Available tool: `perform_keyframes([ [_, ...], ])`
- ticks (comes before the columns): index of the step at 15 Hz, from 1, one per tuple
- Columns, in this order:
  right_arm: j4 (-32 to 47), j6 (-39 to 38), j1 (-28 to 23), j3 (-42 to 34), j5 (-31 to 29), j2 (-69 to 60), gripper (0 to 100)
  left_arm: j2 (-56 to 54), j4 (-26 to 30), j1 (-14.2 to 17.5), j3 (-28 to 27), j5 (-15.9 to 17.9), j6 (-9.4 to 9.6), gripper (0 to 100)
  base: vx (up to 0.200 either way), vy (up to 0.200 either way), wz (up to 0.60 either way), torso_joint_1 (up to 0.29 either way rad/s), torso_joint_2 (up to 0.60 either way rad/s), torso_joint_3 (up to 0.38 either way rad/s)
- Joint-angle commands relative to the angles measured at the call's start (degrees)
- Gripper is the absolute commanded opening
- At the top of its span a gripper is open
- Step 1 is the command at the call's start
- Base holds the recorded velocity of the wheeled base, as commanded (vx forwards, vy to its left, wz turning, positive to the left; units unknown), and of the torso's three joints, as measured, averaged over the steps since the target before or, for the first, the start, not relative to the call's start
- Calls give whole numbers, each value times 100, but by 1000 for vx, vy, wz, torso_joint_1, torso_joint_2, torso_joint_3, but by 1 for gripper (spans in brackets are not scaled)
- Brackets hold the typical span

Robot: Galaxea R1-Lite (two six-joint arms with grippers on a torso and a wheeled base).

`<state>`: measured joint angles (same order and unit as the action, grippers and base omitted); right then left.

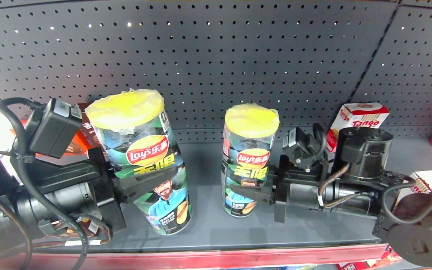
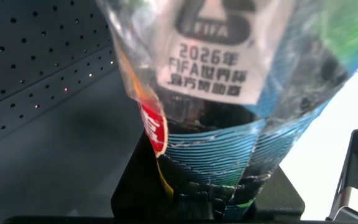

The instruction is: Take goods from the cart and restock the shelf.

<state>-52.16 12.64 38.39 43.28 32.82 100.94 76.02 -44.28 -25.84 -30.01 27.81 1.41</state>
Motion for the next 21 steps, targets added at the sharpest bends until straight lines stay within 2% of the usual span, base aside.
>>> perform_keyframes([
  [1,-75,1,55,-320,5,-118,0,-70,7,0,66,-3,-1,0,0,0,0,0,0,0],
  [11,-338,81,20,93,146,699,0,-114,-2,9,154,-3,-10,0,0,0,0,0,0,0],
  [20,-338,248,28,-197,208,576,0,-140,-2,18,171,-12,-10,0,0,0,0,0,0,0],
  [21,-338,256,28,-214,190,576,100,-140,-2,9,171,-12,-10,0,0,0,0,0,0,0],
])
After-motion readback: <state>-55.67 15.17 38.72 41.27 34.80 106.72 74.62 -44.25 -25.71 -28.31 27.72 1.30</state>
